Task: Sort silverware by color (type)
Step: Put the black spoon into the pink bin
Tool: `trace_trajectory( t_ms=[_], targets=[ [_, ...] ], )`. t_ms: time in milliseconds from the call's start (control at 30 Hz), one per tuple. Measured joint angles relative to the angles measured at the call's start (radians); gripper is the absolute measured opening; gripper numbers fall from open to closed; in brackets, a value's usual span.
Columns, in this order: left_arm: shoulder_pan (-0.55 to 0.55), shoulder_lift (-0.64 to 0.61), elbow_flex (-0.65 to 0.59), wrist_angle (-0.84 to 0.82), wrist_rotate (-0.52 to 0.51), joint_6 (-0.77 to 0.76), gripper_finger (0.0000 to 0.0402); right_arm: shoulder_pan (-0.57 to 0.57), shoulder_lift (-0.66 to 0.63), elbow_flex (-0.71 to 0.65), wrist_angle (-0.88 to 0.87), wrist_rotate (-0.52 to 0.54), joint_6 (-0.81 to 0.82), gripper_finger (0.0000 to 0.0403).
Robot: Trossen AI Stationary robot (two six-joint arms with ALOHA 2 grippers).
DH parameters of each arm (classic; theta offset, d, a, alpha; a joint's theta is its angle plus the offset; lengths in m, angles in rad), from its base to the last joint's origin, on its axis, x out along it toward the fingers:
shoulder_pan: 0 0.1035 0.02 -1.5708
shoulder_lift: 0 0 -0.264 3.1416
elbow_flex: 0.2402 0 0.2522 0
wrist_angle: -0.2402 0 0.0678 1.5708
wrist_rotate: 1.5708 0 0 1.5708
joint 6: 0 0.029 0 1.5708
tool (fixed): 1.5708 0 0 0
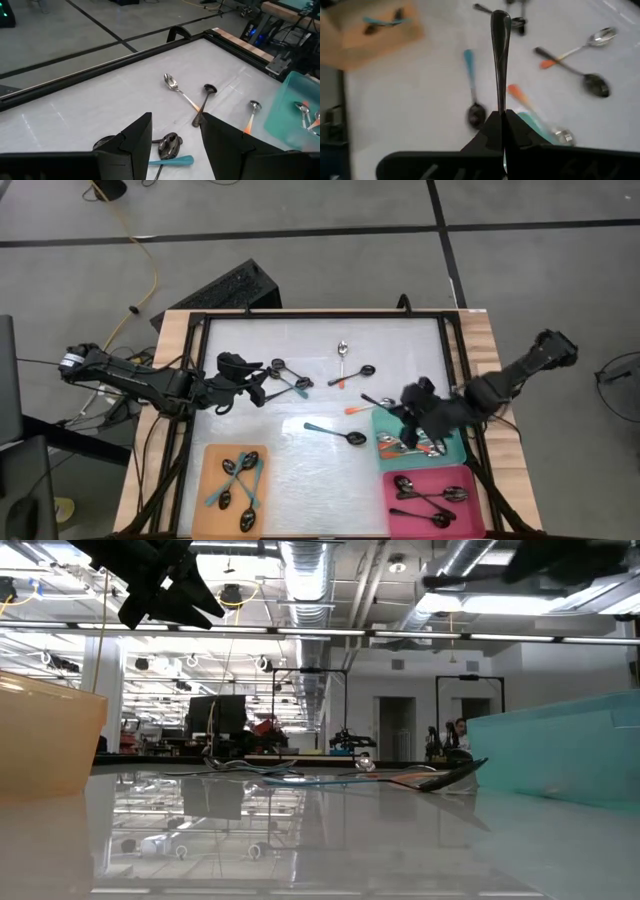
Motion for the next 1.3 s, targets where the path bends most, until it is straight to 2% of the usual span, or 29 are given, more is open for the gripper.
trace_trajectory(
  t_ms=[267,700,833,967,1300],
  targets=[
    [0.000,0.000,0.000,0.000,0.000,0.000,0.0151,0.300,0.046,0.000,-0.004,0.054,0.293,0.0006],
    [0.000,0.000,0.000,0.000,0.000,0.000,0.0151,0.672,0.280,0.000,-0.006,0.051,0.914,0.0007],
    [0.000,0.000,0.000,0.000,0.000,0.000,0.0151,0.722,0.367,0.000,0.002,0.051,1.035,0.0007],
    [0.000,0.000,0.000,0.000,0.000,0.000,0.0151,0.740,0.449,0.000,0.035,0.043,1.090,0.0007],
    [0.000,0.000,0.000,0.000,-0.004,0.000,0.0151,0.727,0.618,0.000,0.150,-0.156,1.132,0.0007]
  ],
)
